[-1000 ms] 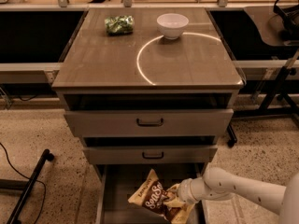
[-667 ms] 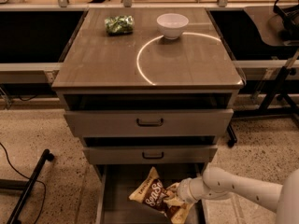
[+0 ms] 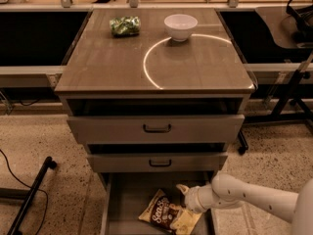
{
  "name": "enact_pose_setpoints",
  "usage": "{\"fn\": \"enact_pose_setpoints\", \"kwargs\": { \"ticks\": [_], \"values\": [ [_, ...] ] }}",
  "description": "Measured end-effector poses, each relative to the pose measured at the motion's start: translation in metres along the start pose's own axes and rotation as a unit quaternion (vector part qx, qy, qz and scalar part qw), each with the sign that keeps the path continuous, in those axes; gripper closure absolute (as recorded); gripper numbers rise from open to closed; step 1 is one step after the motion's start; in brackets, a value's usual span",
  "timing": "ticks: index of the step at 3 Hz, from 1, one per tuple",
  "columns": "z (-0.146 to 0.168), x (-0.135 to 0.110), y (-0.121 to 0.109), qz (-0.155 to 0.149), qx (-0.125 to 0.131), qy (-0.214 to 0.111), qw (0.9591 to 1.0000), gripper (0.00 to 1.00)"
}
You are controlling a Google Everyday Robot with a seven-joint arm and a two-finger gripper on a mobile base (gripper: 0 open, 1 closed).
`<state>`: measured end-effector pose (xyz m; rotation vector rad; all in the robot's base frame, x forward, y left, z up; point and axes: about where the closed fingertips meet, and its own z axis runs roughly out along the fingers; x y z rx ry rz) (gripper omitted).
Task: Place brown chip bag into bottom drawer
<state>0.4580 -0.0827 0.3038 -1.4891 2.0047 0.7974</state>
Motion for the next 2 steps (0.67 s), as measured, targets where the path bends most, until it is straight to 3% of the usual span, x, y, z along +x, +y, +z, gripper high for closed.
{"fn": "enact_pose_setpoints", "kwargs": {
  "ticks": [2],
  "values": [
    [-0.048,-0.054,0.022,-0.071,-0.017,-0.022,0.9971,0.00]
  ]
}}
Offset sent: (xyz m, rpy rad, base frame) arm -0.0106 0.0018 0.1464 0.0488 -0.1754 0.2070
